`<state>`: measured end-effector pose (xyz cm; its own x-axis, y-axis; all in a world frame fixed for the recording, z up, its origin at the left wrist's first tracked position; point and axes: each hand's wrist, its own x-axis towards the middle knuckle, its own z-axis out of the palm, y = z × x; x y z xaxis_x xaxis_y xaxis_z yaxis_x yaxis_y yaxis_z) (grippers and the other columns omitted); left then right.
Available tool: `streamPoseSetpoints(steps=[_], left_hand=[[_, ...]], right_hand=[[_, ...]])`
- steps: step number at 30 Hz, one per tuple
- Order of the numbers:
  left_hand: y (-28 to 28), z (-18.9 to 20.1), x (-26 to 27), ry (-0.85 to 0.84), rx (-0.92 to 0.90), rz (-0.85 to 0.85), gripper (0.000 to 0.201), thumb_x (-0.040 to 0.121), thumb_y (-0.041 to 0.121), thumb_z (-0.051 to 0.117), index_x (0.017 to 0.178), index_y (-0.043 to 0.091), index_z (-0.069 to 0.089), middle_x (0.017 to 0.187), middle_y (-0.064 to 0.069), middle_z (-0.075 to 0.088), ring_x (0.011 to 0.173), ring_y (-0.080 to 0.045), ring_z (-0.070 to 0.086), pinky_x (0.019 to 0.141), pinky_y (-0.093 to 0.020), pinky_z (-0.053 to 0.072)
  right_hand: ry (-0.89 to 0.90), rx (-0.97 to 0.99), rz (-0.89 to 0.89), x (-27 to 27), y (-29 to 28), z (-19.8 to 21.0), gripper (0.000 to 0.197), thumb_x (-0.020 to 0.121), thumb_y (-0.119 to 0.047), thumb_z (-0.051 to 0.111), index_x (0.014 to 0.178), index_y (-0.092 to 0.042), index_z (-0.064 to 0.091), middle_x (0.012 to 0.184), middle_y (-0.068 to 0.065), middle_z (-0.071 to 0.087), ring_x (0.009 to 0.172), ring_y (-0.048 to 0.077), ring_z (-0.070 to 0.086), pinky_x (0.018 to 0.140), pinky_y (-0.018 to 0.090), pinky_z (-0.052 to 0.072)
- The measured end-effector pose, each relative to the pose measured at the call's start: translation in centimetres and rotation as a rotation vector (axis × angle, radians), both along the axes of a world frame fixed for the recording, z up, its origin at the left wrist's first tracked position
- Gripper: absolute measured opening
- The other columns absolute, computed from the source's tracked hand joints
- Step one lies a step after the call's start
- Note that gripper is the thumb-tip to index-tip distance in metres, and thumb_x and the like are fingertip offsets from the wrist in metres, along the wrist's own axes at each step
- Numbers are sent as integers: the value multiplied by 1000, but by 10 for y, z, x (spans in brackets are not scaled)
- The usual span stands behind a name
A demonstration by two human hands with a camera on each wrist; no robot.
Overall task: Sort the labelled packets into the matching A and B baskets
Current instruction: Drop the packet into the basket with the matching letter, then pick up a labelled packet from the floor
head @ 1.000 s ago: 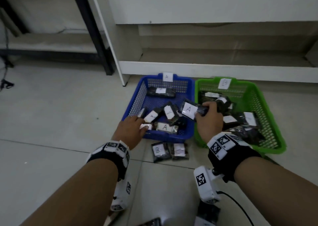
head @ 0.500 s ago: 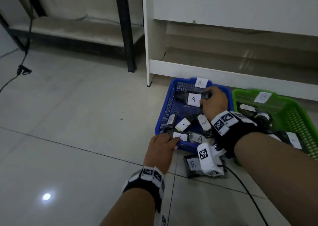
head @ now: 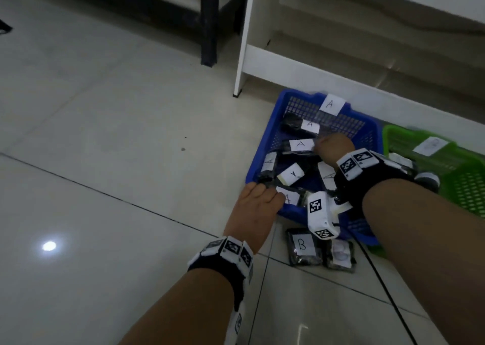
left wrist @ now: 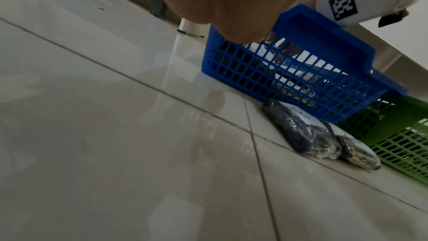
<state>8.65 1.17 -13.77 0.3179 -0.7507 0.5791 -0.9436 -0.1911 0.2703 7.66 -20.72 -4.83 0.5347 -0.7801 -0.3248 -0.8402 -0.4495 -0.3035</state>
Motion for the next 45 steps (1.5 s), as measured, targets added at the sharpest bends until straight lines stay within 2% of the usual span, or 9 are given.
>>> streamPoseSetpoints(steps=[6, 12, 18, 22, 26, 33, 38, 41, 45], left_hand=[[1, 1, -1, -22, -19, 22, 23, 72, 5, 41, 81, 15, 60, 77, 0, 60, 75, -16, 41, 82, -27, 32], [4, 5, 0, -18, 60, 31, 25, 72, 7, 39, 84, 14, 59, 80, -1, 60, 75, -20, 45, 83, -29, 31], [6, 16, -5, -65, 260, 58, 17, 79, 24, 45, 88, 16, 56, 85, -2, 60, 78, -25, 55, 85, -33, 30], [9, 21, -5, -30, 356, 29, 37, 84, 49, 43, 98, 17, 57, 94, -1, 58, 90, -24, 55, 90, -30, 26], [22, 33, -13, -148, 316, 64, 38, 88, 41, 43, 112, 14, 55, 110, -7, 55, 105, -26, 50, 95, -37, 27], [27, 27, -53, -314, 596, -333, 36, 82, 35, 52, 115, 22, 60, 112, 0, 63, 95, -18, 60, 80, -31, 47], [21, 23, -61, -33, 782, -230, 41, 93, 40, 44, 132, 27, 45, 153, -2, 25, 137, -26, 26, 105, -40, 33], [10, 24, -65, 25, 797, -203, 35, 94, 42, 43, 122, 21, 51, 147, -4, 34, 130, -25, 32, 98, -36, 36], [2, 22, -82, -29, 828, -83, 25, 92, 26, 49, 115, 18, 52, 128, -5, 48, 119, -25, 45, 104, -42, 26]], right_hand=[[201, 173, 255, -8, 21, 7, 46, 97, -33, 46, 133, -4, 50, 141, 14, 46, 128, 30, 44, 104, 33, 33], [96, 126, 354, -31, 41, 20, 46, 96, -33, 48, 137, -11, 47, 146, 8, 41, 131, 25, 40, 107, 32, 32], [-489, -172, 194, -106, 73, 9, 25, 88, -20, 58, 112, -22, 62, 111, 0, 63, 113, 27, 51, 95, 46, 43], [-676, -444, 6, -176, 116, -11, 14, 85, -8, 55, 97, -13, 60, 92, 4, 59, 91, 25, 51, 78, 36, 44], [-580, -207, -81, -216, 136, -53, 8, 86, -10, 53, 91, -16, 57, 90, 4, 57, 87, 22, 54, 71, 30, 42], [-84, -50, 238, -229, 138, -68, 57, 91, -26, 50, 144, -21, 29, 153, -1, 27, 144, 22, 14, 111, 39, 25], [-47, -166, 233, -230, 129, -77, 37, 90, -26, 53, 126, -16, 49, 133, 7, 45, 125, 35, 38, 105, 40, 28], [-29, -185, 149, -233, 125, -79, 28, 87, -26, 58, 113, -15, 51, 120, 10, 45, 104, 33, 46, 90, 37, 36], [-223, -92, -118, -240, 133, -79, 70, 76, -15, 73, 136, -22, 37, 127, 16, 34, 108, 35, 44, 94, 38, 39]])
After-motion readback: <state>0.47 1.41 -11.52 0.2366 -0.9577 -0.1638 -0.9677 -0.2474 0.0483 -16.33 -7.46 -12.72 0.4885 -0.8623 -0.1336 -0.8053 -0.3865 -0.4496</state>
